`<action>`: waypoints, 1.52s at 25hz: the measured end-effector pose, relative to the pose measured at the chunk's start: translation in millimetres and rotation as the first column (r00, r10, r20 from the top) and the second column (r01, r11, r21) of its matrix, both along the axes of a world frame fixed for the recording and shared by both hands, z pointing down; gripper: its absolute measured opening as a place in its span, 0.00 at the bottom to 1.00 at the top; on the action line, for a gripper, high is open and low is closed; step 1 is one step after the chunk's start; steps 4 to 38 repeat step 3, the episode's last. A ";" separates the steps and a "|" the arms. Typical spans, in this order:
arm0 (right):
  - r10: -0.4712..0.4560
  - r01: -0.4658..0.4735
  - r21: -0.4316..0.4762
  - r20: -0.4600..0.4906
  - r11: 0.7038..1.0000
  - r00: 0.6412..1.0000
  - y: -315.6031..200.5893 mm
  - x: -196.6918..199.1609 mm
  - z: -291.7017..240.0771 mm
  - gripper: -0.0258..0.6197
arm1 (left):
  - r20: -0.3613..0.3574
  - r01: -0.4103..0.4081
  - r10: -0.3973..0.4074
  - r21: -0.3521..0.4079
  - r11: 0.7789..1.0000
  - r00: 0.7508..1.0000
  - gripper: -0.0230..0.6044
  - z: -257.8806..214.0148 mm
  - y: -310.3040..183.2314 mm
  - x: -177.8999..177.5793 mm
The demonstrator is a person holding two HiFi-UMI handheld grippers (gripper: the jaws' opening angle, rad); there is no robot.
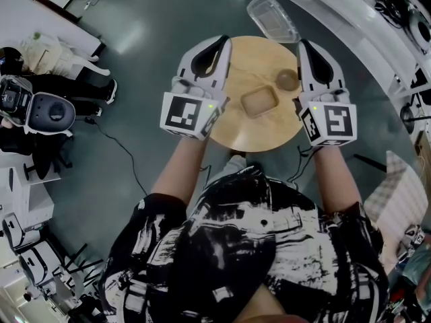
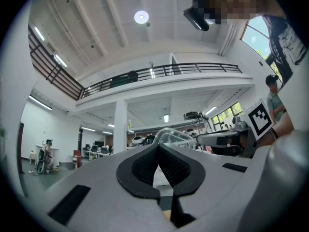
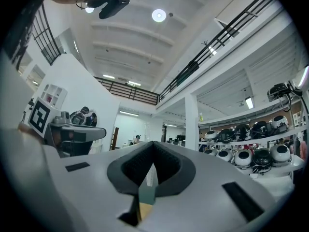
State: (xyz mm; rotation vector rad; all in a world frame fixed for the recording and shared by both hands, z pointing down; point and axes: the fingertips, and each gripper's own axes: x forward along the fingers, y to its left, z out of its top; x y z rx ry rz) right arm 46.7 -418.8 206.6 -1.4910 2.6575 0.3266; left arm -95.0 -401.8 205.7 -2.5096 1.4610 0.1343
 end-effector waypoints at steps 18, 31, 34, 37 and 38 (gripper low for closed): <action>0.001 -0.001 -0.002 -0.001 1.000 1.000 3.3 -1.1 2.1 0.04 | 0.000 0.000 0.000 0.002 1.000 1.000 0.04 1.2 3.7 -1.5; 0.001 -0.001 -0.002 -0.001 1.000 1.000 3.3 -1.1 2.1 0.04 | 0.000 0.000 0.000 0.002 1.000 1.000 0.04 1.2 3.7 -1.5; 0.001 -0.001 -0.002 -0.001 1.000 1.000 3.3 -1.1 2.1 0.04 | 0.000 0.000 0.000 0.002 1.000 1.000 0.04 1.2 3.7 -1.5; 0.001 -0.001 -0.002 -0.001 1.000 1.000 3.3 -1.1 2.1 0.04 | 0.000 0.000 0.000 0.002 1.000 1.000 0.04 1.2 3.7 -1.5; 0.001 -0.001 -0.002 -0.001 1.000 1.000 3.3 -1.1 2.1 0.04 | 0.000 0.000 0.000 0.002 1.000 1.000 0.04 1.2 3.7 -1.5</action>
